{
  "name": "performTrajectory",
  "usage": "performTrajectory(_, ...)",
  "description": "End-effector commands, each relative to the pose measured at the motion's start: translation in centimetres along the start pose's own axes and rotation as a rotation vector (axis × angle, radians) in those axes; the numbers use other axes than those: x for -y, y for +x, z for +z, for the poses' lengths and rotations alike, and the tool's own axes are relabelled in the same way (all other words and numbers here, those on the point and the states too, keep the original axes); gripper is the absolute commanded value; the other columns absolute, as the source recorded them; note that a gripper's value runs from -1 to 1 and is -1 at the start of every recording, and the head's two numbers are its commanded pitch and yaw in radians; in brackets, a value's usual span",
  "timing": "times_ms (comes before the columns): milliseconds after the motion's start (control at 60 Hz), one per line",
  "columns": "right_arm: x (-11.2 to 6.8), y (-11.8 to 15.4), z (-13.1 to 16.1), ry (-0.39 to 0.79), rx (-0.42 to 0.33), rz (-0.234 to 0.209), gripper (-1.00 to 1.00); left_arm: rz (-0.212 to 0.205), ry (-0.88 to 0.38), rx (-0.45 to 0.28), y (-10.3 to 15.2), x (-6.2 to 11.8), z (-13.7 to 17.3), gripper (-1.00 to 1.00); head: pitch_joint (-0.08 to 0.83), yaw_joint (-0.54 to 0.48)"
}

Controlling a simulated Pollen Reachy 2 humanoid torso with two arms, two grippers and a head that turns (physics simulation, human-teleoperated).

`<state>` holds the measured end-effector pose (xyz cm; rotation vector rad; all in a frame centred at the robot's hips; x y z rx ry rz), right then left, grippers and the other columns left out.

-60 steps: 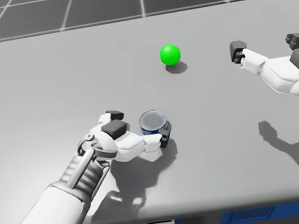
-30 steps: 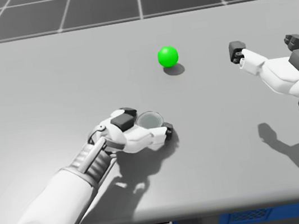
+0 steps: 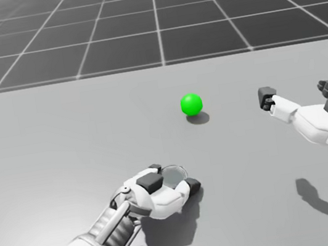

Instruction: Watch the red light. When it turns green, pick up the object.

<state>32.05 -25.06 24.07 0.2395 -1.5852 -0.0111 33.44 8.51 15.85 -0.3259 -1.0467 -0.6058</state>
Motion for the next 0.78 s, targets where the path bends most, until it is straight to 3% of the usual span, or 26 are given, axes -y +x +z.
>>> performTrajectory(17, 0.0, 0.0, 0.1, -0.003, 0.003, -0.008, -1.0, 0.068, -0.105, -0.023, -1.1, 4.3, -1.2, 1.0, 0.415, 0.03)
performTrajectory(217, 0.0, 0.1, 0.2, 0.001, 0.007, -0.012, -1.0, 0.029, -0.102, 0.013, 0.8, 4.5, -0.4, 1.0, 0.338, 0.02)
performTrajectory(350, 0.1, 0.3, 0.2, 0.001, 0.013, -0.021, -1.0, 0.002, -0.083, 0.083, 4.3, 3.7, 1.1, 1.0, 0.32, 0.02)
performTrajectory(400, 0.0, 0.2, 0.2, -0.01, 0.02, 0.008, -1.0, -0.013, -0.067, 0.127, 6.3, 3.3, 2.1, 1.0, 0.315, 0.01)
performTrajectory(433, 0.1, 0.2, 0.2, -0.004, 0.017, -0.006, -1.0, -0.019, -0.059, 0.153, 7.5, 3.0, 2.7, 1.0, 0.313, 0.01)
performTrajectory(583, 0.3, 0.1, 0.4, 0.024, 0.022, 0.01, -1.0, -0.069, -0.028, 0.253, 12.1, 2.6, 5.8, 1.0, 0.301, 0.01)
performTrajectory(783, 0.4, -0.1, 0.5, 0.032, 0.019, 0.028, -1.0, -0.142, 0.024, 0.448, 17.9, 2.8, 10.9, 1.0, 0.299, 0.01)
